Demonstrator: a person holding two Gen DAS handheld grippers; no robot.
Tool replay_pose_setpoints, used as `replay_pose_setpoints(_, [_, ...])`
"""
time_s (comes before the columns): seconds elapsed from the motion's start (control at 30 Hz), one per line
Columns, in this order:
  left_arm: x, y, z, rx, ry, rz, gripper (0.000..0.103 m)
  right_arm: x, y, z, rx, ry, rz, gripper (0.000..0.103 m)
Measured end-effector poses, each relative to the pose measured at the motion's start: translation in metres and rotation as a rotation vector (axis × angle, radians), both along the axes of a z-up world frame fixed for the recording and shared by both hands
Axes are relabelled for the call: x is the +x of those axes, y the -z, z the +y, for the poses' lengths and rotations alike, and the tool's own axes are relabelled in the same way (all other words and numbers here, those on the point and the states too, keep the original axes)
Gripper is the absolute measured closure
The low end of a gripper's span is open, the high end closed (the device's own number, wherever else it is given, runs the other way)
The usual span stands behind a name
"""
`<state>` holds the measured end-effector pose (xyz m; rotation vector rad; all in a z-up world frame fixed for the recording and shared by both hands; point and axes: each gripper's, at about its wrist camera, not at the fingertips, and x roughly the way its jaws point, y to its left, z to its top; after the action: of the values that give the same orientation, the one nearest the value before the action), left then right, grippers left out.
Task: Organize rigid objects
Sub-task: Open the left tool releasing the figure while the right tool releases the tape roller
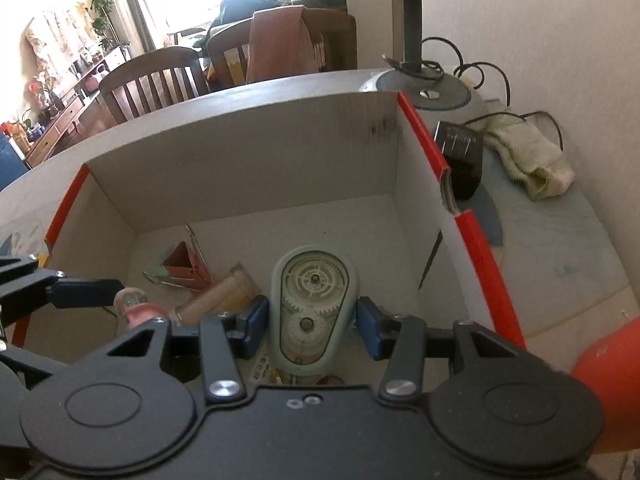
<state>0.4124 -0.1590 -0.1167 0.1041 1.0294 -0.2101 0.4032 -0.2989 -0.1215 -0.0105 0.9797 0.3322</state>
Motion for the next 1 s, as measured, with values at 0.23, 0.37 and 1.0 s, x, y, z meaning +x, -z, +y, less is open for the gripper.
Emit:
replay_pose_setpoints(0.23, [0.002, 0.004, 0.001, -0.030, -0.023, 0.044, 0.026, -0.001, 0.008, -0.005, 0.003, 0.002, 0.031, 0.056])
replay_pose_setpoints(0.37, [0.004, 0.004, 0.001, -0.032, -0.026, 0.056, 0.026, -0.002, 0.008, -0.005, 0.012, 0.004, 0.036, 0.055])
replay_pose_setpoints(1.0, [-0.013, -0.015, 0.013, -0.080, -0.074, 0.021, 0.027, -0.019, -0.024, -0.011, 0.058, -0.008, -0.040, 0.042])
